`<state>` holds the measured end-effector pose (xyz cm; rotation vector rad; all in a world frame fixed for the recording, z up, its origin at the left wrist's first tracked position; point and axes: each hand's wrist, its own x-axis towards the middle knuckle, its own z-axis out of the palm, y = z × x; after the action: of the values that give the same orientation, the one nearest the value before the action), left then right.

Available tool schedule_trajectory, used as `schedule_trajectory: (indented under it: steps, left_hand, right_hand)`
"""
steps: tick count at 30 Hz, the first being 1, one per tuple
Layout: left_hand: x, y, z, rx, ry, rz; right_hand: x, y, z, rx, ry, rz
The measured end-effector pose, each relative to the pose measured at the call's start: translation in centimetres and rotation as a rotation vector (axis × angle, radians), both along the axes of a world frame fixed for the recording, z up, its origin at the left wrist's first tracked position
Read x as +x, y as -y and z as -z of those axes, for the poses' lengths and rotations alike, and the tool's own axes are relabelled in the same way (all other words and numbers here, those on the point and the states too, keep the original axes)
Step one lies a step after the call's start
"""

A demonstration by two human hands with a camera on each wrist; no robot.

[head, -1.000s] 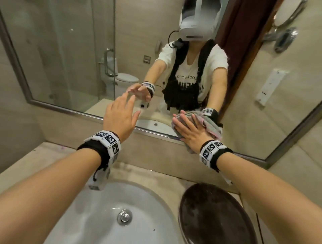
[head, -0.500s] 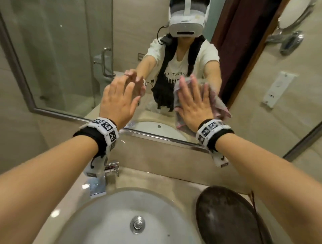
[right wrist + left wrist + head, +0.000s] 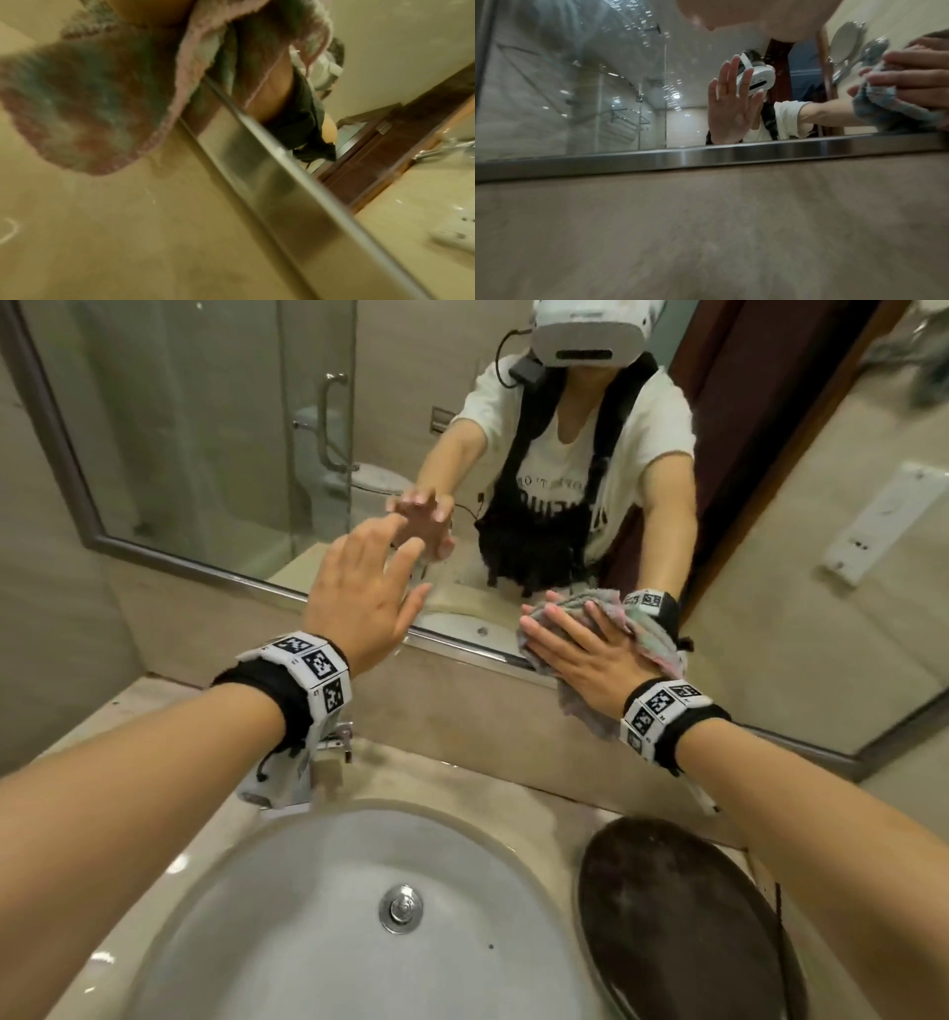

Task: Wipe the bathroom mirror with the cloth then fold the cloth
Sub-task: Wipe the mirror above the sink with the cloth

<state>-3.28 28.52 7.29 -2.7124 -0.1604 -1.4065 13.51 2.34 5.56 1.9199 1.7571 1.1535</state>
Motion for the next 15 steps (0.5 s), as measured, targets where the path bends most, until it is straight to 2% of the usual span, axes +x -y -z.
schedule_trajectory:
  steps: [2,8,12,15]
  left_hand:
    - [1.3,2.3,-0.6,0.033,0.001,0.028]
    - [4.8,7.9,-0.2,0.067,0.026,0.081]
    - [5.7,8.4,0.8,0.029,0.075,0.086]
    - [5.2,6.7,1.2,0.026,0.114,0.069]
  right_hand:
    - [0.8,3.0,-0.1,-0.044,-0.043,0.017]
    - [3.6,10.3,-1.0,-0.163,0.031,0.029]
    - [3.5,11.4,-0.5,-0.129,0.041,0.109]
    - [3.1,10.6,-0.9,-0.123,0.040,0.037]
